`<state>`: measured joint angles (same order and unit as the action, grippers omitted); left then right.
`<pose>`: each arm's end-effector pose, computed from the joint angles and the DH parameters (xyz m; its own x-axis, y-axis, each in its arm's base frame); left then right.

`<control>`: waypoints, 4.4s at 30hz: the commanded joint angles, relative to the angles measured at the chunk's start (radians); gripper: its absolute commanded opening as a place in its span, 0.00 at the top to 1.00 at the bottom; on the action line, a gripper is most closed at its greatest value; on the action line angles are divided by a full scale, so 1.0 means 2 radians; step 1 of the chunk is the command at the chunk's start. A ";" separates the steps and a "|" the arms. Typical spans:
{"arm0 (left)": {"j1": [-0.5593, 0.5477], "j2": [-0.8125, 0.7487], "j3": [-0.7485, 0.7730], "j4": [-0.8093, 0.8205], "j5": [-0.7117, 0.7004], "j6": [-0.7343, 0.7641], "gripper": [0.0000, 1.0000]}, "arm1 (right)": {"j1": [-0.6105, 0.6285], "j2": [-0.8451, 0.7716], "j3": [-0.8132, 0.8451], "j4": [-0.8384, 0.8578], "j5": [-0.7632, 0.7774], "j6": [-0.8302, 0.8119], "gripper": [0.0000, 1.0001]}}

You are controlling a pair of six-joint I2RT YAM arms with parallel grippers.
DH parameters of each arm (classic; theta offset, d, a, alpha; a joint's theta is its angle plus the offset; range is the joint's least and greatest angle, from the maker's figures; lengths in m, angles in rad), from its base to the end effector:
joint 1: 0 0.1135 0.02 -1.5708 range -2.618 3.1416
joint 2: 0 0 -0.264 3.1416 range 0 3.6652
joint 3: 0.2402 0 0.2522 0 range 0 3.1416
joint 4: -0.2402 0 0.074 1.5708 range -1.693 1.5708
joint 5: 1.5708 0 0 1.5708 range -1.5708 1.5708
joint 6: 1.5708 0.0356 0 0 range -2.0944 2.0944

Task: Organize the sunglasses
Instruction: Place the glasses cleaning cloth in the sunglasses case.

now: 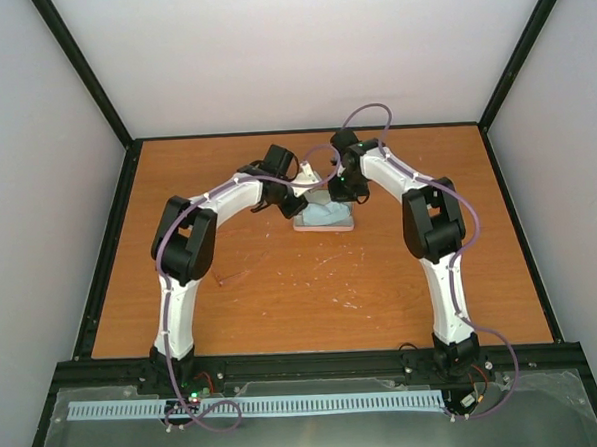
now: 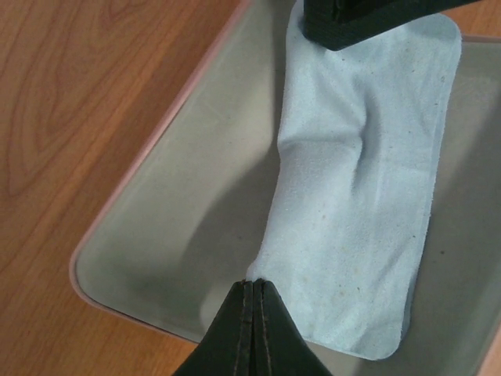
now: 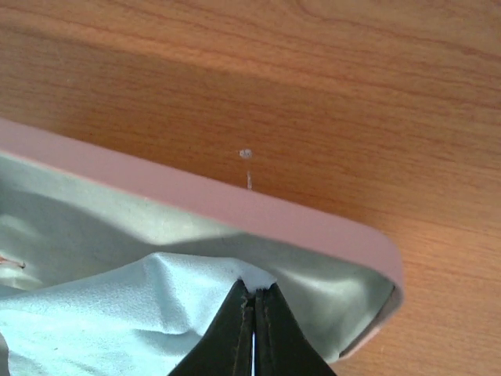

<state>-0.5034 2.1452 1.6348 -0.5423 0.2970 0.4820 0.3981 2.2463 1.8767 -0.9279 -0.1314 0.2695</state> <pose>0.3979 -0.2310 0.1740 -0.4016 0.7272 -0.5567 0.8740 0.4859 0.0043 0.4265 0.1844 0.1817 -0.9666 -0.1201 -0.2266 -0.1655 0.9670 0.1935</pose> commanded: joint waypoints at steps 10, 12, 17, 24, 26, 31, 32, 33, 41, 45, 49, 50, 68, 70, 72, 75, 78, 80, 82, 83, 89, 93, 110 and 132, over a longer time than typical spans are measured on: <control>0.019 0.042 0.070 -0.028 0.016 0.027 0.99 | -0.008 0.013 0.028 0.003 0.019 -0.005 0.97; 0.022 0.047 0.079 -0.032 0.016 0.030 0.99 | -0.009 0.009 0.027 0.009 0.019 -0.006 0.97; 0.028 0.056 0.094 -0.039 0.016 0.036 0.99 | -0.011 0.006 0.029 0.017 0.019 -0.007 0.97; 0.031 0.062 0.103 -0.043 0.017 0.038 0.99 | -0.013 -0.004 0.020 0.033 0.022 -0.008 0.97; 0.032 0.064 0.106 -0.042 0.017 0.038 0.99 | -0.014 -0.005 0.019 0.035 0.023 -0.009 0.97; 0.032 0.069 0.116 -0.044 0.018 0.039 1.00 | -0.014 -0.024 -0.002 0.057 0.032 -0.006 0.97; 0.032 0.070 0.118 -0.045 0.018 0.039 0.99 | -0.015 -0.030 -0.010 0.063 0.034 -0.005 0.97; 0.032 0.071 0.119 -0.046 0.018 0.040 0.99 | -0.015 -0.034 -0.014 0.067 0.036 -0.005 0.97; 0.032 0.076 0.126 -0.052 0.020 0.040 0.99 | -0.021 -0.059 -0.047 0.093 0.036 -0.002 0.97; 0.032 0.077 0.126 -0.053 0.019 0.039 0.99 | -0.021 -0.046 -0.043 0.090 0.024 -0.004 0.97; 0.032 0.076 0.126 -0.056 0.016 0.039 0.99 | -0.021 -0.026 -0.028 0.074 0.009 -0.007 0.97; 0.032 0.076 0.126 -0.056 0.015 0.039 0.99 | -0.022 -0.023 -0.027 0.072 0.007 -0.008 0.97; 0.032 0.071 0.126 -0.054 0.008 0.041 0.99 | -0.021 -0.006 -0.009 0.058 0.023 -0.004 0.97; 0.032 0.071 0.126 -0.053 0.007 0.041 0.99 | -0.021 -0.006 -0.008 0.057 0.029 -0.004 0.97; 0.032 0.071 0.126 -0.054 0.007 0.041 0.99 | -0.021 -0.003 -0.008 0.054 0.033 -0.004 0.97; 0.032 0.071 0.126 -0.055 0.006 0.041 1.00 | -0.021 0.001 -0.005 0.046 0.027 -0.004 0.97; 0.032 0.067 0.125 -0.058 0.006 0.041 0.99 | -0.021 -0.011 -0.018 0.055 0.025 0.000 0.97; 0.032 0.065 0.123 -0.059 0.007 0.038 1.00 | -0.021 -0.023 -0.029 0.064 0.024 0.002 0.97; 0.032 0.063 0.122 -0.060 0.008 0.034 1.00 | -0.021 -0.032 -0.033 0.068 0.022 0.002 0.97; 0.033 0.061 0.123 -0.060 0.009 0.033 0.99 | -0.021 -0.035 -0.034 0.069 0.020 0.003 0.97; 0.032 0.033 0.104 -0.063 0.022 0.019 1.00 | -0.019 -0.068 -0.059 0.081 0.014 0.005 0.97; 0.027 -0.006 0.056 -0.052 0.028 0.010 0.99 | -0.011 -0.104 -0.095 0.098 0.019 0.011 0.97; -0.013 -0.106 -0.089 -0.007 0.021 -0.021 0.99 | 0.021 -0.189 -0.214 0.133 0.034 0.035 0.97; 0.014 0.003 0.032 -0.024 0.018 0.029 0.99 | 0.006 -0.085 -0.136 0.119 0.044 0.020 0.97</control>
<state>-0.4988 2.1273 1.6402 -0.5766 0.3195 0.5041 0.4210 2.0575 1.5604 -0.6872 -0.0559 0.3187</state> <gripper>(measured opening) 0.018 0.030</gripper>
